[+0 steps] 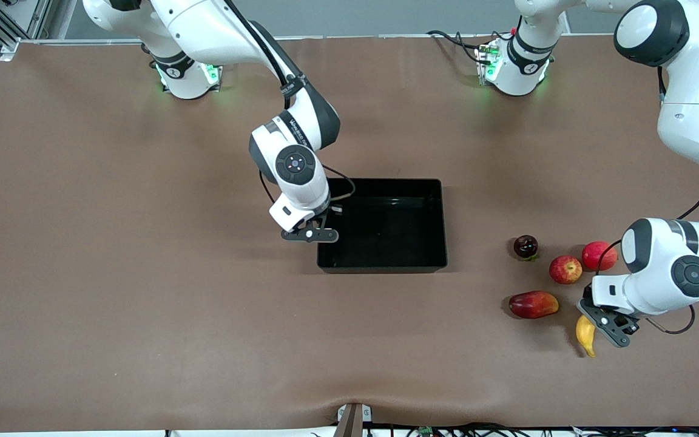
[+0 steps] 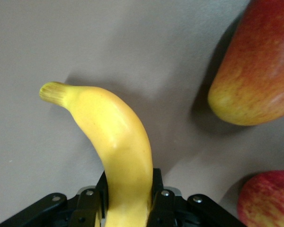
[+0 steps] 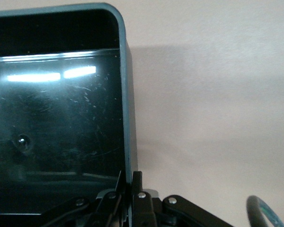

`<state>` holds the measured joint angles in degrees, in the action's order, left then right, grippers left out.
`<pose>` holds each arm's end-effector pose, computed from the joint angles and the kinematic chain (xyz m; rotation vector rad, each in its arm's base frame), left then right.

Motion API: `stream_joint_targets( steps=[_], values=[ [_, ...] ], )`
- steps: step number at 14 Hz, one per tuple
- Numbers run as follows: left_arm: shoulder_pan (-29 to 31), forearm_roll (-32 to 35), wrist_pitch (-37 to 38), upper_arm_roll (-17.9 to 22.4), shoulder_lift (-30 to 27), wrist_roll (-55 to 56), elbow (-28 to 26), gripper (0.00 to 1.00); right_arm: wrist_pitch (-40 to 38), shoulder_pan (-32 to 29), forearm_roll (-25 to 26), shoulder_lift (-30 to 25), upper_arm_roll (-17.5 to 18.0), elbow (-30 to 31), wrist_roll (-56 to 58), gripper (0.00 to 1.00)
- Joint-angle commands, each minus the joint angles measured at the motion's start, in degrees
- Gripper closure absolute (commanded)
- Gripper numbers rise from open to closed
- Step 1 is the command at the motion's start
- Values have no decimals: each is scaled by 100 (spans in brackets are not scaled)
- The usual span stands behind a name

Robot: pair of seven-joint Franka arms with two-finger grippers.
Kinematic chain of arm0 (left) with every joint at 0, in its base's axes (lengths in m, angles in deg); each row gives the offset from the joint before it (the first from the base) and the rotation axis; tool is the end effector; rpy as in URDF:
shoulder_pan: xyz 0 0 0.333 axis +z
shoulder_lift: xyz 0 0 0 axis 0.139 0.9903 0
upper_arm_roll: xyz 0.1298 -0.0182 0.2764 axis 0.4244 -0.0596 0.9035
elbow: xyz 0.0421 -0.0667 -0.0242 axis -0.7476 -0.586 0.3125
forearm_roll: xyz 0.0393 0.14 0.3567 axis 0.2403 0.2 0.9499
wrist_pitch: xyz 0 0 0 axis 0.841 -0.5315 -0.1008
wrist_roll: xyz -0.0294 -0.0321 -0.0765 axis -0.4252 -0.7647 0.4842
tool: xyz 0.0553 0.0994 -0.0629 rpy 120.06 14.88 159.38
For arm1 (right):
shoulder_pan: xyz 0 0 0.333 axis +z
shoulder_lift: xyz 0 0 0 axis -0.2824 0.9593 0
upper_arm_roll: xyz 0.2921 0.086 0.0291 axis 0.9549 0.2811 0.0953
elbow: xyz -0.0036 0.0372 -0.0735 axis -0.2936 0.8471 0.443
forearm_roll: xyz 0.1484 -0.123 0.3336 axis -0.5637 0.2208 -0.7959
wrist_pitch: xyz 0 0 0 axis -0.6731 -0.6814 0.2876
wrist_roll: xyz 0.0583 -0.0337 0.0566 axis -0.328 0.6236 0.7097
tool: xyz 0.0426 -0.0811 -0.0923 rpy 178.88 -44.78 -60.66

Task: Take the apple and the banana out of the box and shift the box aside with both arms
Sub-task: 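Drag the black box away with the right gripper while the left gripper releases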

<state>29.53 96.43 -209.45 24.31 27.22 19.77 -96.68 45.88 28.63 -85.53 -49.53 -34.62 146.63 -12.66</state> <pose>0.7286 0.0626 0.1744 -2.6990 1.4254 -0.0879 0.5302 0.4251 0.2557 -3.1144 0.0818 0.1219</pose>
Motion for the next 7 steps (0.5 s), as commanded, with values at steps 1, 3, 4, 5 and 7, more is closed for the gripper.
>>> stream_joint_targets(
  steps=[1, 3, 4, 5, 7],
  values=[
    [26, -161, -75, -17, -92, -82, -259, 100, -679, -389, -15, -572, 19, 48, 3, 100],
    [34, -170, -75, -26, -109, -56, -374, 100, -1031, -609, -6, -810, 11, 92, -6, 100],
    [52, -205, -75, -26, -144, -56, -435, 95, -1155, -802, -6, -898, 11, 118, 3, 100],
    [87, -249, -75, -34, -171, -65, -462, 42, -1234, -1030, -6, -969, 28, 119, 90, 100],
    [122, -250, -75, -43, -214, -161, -419, 0, -1480, -1251, -6, -1118, 11, 127, 519, 100]
  ],
)
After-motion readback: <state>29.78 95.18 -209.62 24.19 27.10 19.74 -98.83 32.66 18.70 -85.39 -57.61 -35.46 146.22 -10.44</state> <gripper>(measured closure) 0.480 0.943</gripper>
